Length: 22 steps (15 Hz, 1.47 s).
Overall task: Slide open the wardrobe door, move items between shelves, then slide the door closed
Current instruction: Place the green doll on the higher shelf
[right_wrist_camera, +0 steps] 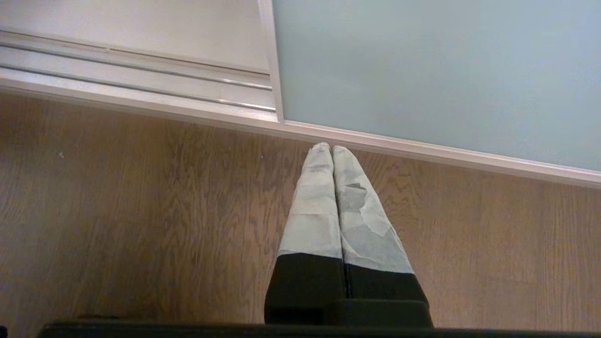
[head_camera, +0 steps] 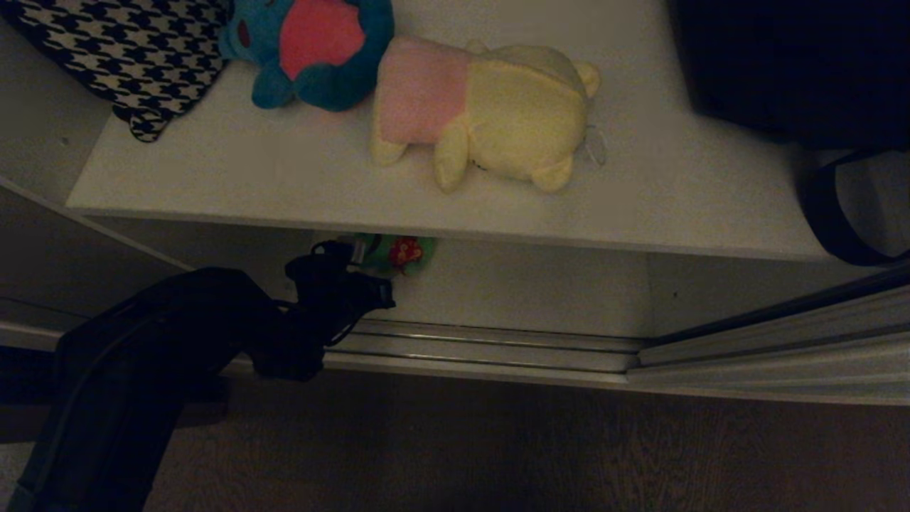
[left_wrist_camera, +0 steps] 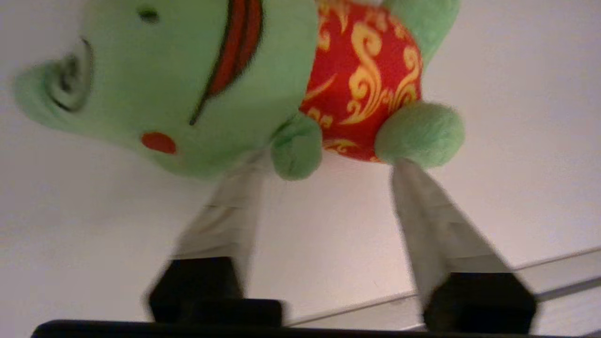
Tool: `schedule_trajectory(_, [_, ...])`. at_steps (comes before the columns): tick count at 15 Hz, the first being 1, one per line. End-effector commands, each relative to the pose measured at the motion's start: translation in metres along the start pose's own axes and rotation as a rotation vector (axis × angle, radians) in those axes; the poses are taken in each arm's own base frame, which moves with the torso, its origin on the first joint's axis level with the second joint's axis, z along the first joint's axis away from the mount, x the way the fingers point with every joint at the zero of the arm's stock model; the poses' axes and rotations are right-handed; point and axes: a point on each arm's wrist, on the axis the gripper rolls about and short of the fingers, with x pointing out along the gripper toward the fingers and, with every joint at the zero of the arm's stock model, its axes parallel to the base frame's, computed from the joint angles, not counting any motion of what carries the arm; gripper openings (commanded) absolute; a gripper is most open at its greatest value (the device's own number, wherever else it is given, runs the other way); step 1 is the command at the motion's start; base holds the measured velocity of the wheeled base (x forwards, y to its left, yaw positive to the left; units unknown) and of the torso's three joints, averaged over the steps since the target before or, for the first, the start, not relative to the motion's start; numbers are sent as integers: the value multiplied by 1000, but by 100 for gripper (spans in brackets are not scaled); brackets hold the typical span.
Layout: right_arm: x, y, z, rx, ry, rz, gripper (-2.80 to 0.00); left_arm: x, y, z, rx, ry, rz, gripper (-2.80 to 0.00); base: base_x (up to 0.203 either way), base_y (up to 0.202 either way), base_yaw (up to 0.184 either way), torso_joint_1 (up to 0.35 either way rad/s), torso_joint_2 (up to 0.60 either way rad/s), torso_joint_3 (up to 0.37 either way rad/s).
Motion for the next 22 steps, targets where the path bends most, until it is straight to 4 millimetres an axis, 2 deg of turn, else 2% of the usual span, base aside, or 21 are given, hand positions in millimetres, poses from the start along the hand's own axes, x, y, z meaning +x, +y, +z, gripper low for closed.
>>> schedule_trajectory(1, [0,0,0,0,-1,1,-280,5,1,-12,0,6,1,0,0,0,0,0,0,0])
schedule_trajectory(6, [0,0,0,0,1,1,-280,12,2,-21,-1,2,3,0,0,0,0,0,0,0])
schedule_trajectory(15, [0,0,0,0,-1,1,-280,16,4,-16,-1,-23,7,0,0,0,0,0,0,0])
schedule_trajectory(16, [0,0,0,0,-1,1,-280,16,5,-16,-3,-24,8,-11,0,0,0,0,0,0])
schedule_trajectory(17, [0,0,0,0,0,1,-280,17,6,-15,-5,-29,8,-280,0,0,0,0,0,0])
schedule_trajectory(22, [0,0,0,0,-1,0,-280,19,8,-15,-6,-22,11,-280,0,0,0,0,0,0])
